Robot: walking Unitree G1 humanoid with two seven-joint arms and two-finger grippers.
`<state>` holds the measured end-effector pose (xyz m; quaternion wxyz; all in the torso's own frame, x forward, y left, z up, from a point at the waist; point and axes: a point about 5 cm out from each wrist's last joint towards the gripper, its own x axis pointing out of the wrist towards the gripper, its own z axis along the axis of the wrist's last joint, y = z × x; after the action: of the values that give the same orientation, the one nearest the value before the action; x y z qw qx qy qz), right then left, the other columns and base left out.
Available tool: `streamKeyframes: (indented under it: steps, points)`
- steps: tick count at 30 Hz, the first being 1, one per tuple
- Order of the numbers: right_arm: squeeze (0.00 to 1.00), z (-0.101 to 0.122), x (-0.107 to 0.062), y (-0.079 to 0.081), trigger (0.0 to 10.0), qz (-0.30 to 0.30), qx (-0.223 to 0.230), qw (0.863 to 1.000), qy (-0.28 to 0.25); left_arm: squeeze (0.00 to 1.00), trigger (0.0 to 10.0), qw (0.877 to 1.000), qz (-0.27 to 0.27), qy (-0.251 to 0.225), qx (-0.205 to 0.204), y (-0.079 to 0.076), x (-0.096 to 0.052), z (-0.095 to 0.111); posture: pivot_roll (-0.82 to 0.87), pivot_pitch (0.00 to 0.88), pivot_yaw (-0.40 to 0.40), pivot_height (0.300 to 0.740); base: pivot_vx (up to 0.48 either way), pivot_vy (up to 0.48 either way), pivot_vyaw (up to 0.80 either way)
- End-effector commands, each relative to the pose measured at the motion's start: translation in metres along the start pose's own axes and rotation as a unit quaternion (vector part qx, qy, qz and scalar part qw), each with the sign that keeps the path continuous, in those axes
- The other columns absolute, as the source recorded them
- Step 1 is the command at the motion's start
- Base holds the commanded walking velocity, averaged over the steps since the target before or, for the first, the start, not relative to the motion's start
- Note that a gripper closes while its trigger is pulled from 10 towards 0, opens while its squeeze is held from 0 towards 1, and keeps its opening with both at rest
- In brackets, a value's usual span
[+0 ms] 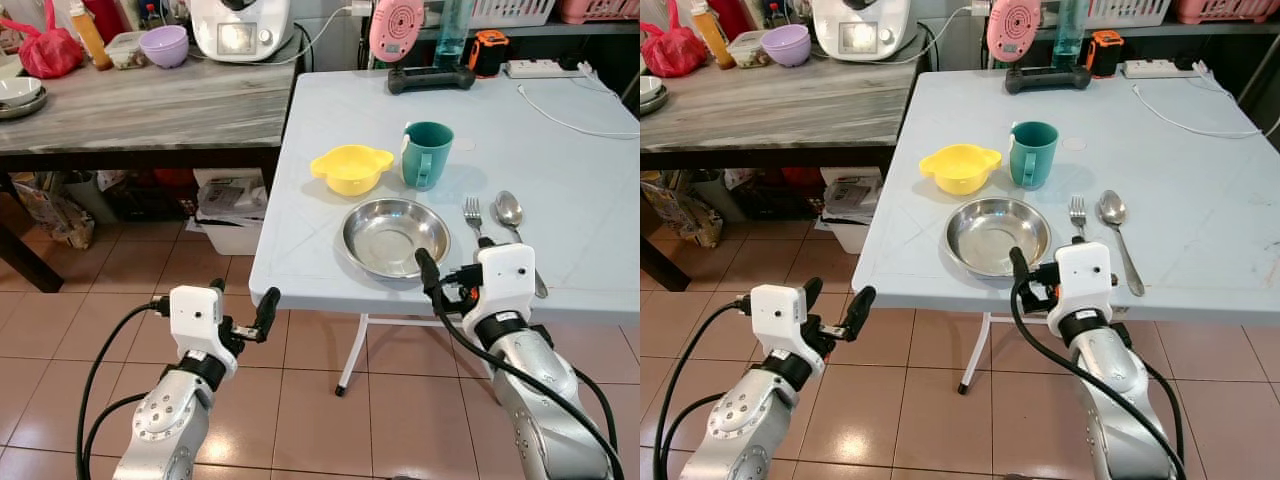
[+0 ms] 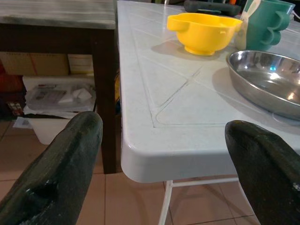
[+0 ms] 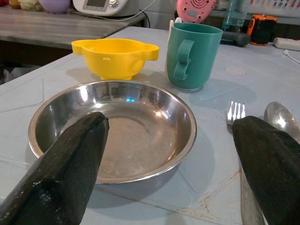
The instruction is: Setting the table
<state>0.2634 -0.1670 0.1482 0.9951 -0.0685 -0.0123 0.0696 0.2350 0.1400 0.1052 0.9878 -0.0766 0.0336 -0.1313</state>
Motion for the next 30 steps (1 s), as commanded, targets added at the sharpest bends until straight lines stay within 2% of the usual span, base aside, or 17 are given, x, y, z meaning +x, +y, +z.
streamKeyframes:
  steps: [1, 11, 12, 13, 15, 20, 22, 26, 30]
  points:
    - [0.00, 0.003, 0.000, 0.001, 10.0, -0.003, 0.000, 1.000, -0.003, 0.00, 10.0, 1.000, -0.002, -0.007, 0.005, 0.000, -0.001, 0.004, -0.12, 0.087, 0.083, 0.740, 0.000, 0.000, 0.00]
    - [0.00, 0.003, 0.000, 0.001, 10.0, -0.003, 0.000, 1.000, -0.003, 0.00, 10.0, 1.000, -0.002, -0.007, 0.005, 0.000, -0.001, 0.004, -0.12, 0.087, 0.083, 0.740, 0.000, 0.000, 0.00]
    - [0.00, 0.002, 0.000, 0.001, 10.0, -0.003, 0.000, 1.000, -0.001, 0.00, 10.0, 1.000, -0.003, -0.007, 0.005, 0.001, -0.001, 0.004, 0.00, 0.000, 0.000, 0.740, 0.000, 0.000, 0.00]
    - [0.00, 0.001, 0.006, -0.003, 10.0, -0.023, 0.001, 1.000, 0.005, 0.00, 10.0, 1.000, -0.014, -0.008, 0.017, 0.001, 0.001, 0.005, -0.12, 0.080, 0.090, 0.740, 0.000, 0.000, 0.00]
    - [0.00, -0.002, 0.014, -0.009, 10.0, -0.054, 0.017, 0.998, 0.025, 0.00, 10.0, 0.999, -0.030, -0.008, 0.036, 0.005, 0.005, 0.008, -0.12, 0.081, 0.090, 0.740, 0.000, 0.000, 0.00]
    - [0.00, -0.002, 0.017, -0.010, 10.0, -0.041, 0.059, 0.997, 0.029, 0.00, 10.0, 0.998, -0.039, -0.004, 0.044, 0.008, 0.007, 0.010, -0.13, 0.083, 0.094, 0.740, 0.000, 0.000, 0.00]
    - [0.00, -0.001, 0.018, -0.011, 10.0, -0.043, 0.054, 0.997, 0.028, 0.00, 10.0, 0.998, -0.044, -0.003, 0.045, 0.007, 0.007, 0.010, -0.13, 0.084, 0.097, 0.740, 0.000, 0.000, 0.00]
    - [0.00, -0.002, 0.028, -0.018, 10.0, -0.070, 0.080, 0.993, 0.042, 0.00, 10.0, 0.995, -0.088, 0.007, 0.052, -0.005, 0.007, 0.007, -0.13, 0.089, 0.099, 0.740, 0.000, 0.000, 0.00]
    - [0.00, 0.000, 0.036, -0.017, 10.0, -0.072, 0.089, 0.992, 0.044, 0.00, 10.0, 0.991, -0.120, 0.015, 0.053, -0.013, 0.006, 0.005, -0.13, 0.093, 0.100, 0.740, 0.000, 0.000, 0.00]
